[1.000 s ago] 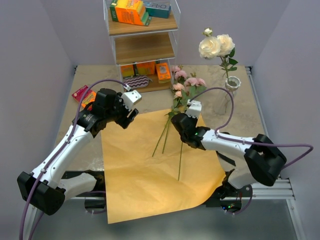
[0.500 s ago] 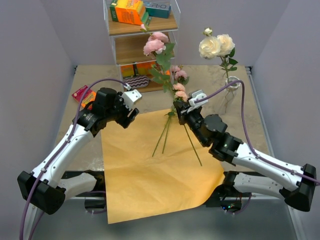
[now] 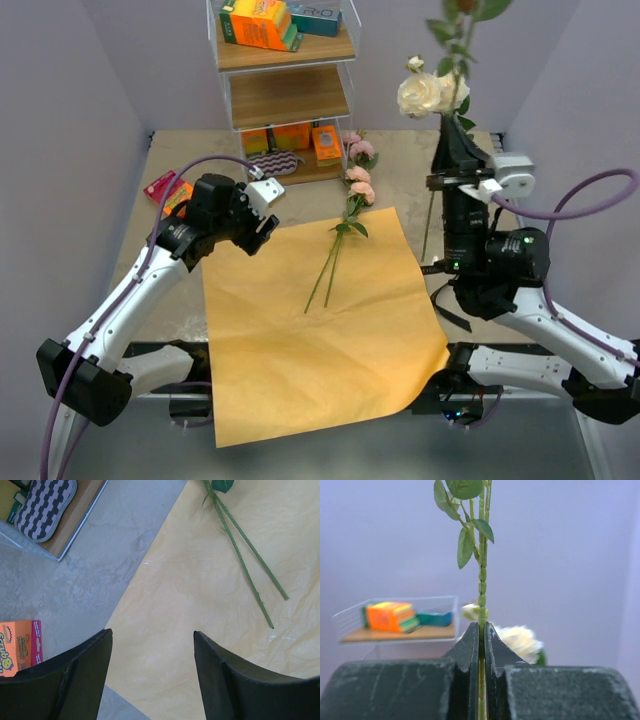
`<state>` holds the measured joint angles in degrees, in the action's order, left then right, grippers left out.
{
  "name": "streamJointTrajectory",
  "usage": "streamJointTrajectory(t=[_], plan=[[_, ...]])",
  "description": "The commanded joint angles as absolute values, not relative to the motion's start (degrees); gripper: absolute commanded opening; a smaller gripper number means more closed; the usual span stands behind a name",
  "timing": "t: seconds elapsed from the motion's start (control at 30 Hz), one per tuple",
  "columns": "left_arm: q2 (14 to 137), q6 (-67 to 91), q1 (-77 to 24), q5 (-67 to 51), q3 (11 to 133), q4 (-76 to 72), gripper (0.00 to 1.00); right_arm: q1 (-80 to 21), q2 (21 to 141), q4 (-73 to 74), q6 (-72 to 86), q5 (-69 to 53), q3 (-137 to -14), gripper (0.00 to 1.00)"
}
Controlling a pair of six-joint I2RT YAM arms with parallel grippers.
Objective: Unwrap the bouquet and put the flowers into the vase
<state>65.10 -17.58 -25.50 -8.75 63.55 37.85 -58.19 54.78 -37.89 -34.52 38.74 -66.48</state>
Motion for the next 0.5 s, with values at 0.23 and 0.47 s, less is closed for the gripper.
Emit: streamJointTrajectory(t=[0.23, 0.47], plan=[[63.81, -18.90, -25.22, -10.72, 65.39, 34.45, 0.71, -43.45, 62.83, -92.82, -67.71, 48.86, -65.21, 0.00], [65.39, -19.60, -25.22, -12.04, 65.57, 32.00, 0.71, -24.18, 69.06, -86.48, -45.81, 47.28, -67.66, 0.00]])
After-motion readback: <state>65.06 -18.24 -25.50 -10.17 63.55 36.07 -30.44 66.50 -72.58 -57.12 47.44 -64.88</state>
